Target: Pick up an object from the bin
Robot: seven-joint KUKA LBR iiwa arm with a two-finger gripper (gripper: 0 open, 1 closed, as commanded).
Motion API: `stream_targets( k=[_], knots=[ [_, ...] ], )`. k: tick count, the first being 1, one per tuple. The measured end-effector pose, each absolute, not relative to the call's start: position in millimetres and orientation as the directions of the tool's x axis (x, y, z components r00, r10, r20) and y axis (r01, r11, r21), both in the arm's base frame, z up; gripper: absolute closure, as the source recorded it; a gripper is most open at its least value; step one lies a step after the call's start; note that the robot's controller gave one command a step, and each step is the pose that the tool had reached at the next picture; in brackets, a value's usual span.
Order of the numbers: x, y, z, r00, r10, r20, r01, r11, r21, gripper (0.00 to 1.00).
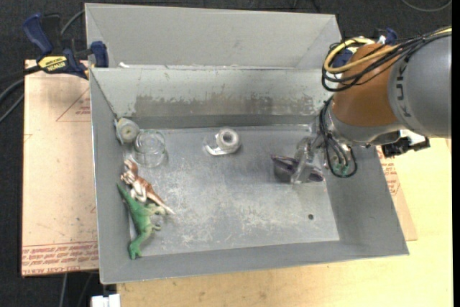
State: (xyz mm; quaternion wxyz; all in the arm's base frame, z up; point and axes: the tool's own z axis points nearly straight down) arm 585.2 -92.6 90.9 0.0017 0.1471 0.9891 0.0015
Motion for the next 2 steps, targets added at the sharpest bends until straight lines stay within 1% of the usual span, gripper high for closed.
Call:
stream_targets(
  k=[2],
  knots=[
    [586.1, -92.7, 109.7, -0.957, 0.291, -0.006, 0.291, 0.957, 0.004, 1.0]
  ],
)
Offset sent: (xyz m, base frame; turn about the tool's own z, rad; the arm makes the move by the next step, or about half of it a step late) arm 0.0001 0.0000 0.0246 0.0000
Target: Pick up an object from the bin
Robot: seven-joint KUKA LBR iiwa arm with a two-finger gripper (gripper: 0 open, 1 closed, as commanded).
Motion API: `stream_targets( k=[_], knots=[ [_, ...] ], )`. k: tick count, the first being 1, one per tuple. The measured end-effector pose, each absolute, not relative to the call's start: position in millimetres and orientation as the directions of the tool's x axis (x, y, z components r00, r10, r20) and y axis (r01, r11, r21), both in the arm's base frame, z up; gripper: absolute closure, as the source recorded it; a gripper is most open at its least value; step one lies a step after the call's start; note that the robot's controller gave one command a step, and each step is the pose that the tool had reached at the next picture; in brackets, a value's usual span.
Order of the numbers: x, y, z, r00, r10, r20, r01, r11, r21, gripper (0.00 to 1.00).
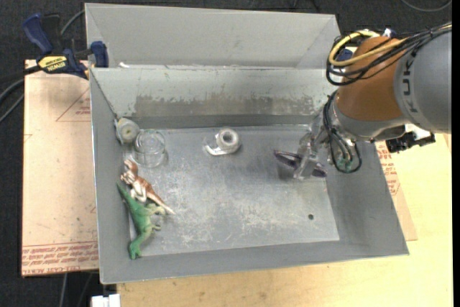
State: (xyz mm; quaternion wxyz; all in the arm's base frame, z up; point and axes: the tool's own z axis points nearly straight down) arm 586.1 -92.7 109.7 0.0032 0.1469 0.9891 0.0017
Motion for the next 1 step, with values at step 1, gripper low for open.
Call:
stream_targets(
  k=[1],
  knots=[
    [586.5, -92.7, 114.9, -0.957, 0.29, -0.007, 0.29, 0.957, 0.005, 1.0]
  ],
)
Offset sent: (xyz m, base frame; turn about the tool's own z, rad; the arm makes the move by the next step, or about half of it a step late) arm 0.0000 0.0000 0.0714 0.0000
